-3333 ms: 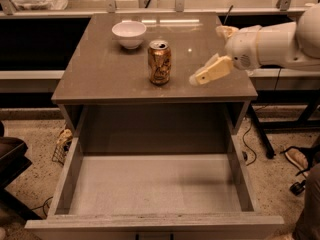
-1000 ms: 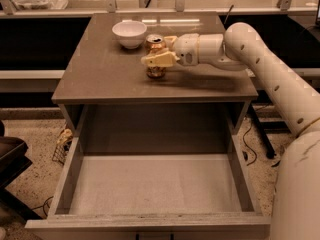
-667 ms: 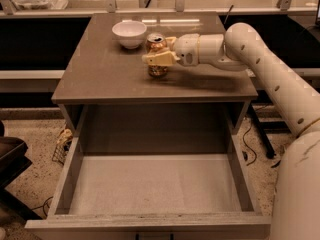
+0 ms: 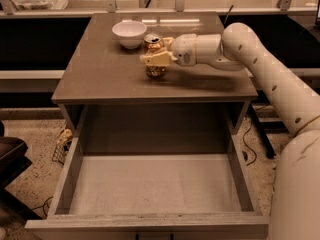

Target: Place orange can into top drawer

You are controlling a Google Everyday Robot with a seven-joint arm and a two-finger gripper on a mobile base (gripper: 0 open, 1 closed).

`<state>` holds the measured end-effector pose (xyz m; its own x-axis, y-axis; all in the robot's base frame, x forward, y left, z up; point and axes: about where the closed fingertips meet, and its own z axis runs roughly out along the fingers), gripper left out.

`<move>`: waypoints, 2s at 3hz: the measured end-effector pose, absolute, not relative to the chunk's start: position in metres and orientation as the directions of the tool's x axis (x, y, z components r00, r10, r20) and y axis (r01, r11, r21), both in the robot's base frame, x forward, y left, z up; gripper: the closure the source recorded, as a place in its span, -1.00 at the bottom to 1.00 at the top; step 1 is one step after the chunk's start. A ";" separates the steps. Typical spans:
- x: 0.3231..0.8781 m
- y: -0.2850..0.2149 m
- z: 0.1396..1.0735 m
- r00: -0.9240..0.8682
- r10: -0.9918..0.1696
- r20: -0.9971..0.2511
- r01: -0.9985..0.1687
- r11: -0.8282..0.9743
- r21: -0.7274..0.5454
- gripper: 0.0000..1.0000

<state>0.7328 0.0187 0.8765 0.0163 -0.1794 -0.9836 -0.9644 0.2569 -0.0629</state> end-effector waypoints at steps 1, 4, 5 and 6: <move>0.733 0.019 0.877 0.016 -0.179 -0.984 -0.964 0.257 -0.063 1.00; 0.642 -0.014 0.921 0.054 -0.242 -0.969 -0.929 0.344 -0.138 1.00; 0.598 -0.019 0.906 0.049 -0.262 -0.964 -0.925 0.352 -0.143 1.00; 0.554 -0.026 0.882 0.031 -0.279 -0.960 -0.926 0.353 -0.132 1.00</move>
Offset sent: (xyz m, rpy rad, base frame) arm -0.0331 -0.0358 0.0510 -0.0488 -0.0574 -0.0865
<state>0.5536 -0.0258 0.8818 0.0307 -0.2790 -0.9598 -0.9264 0.3527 -0.1322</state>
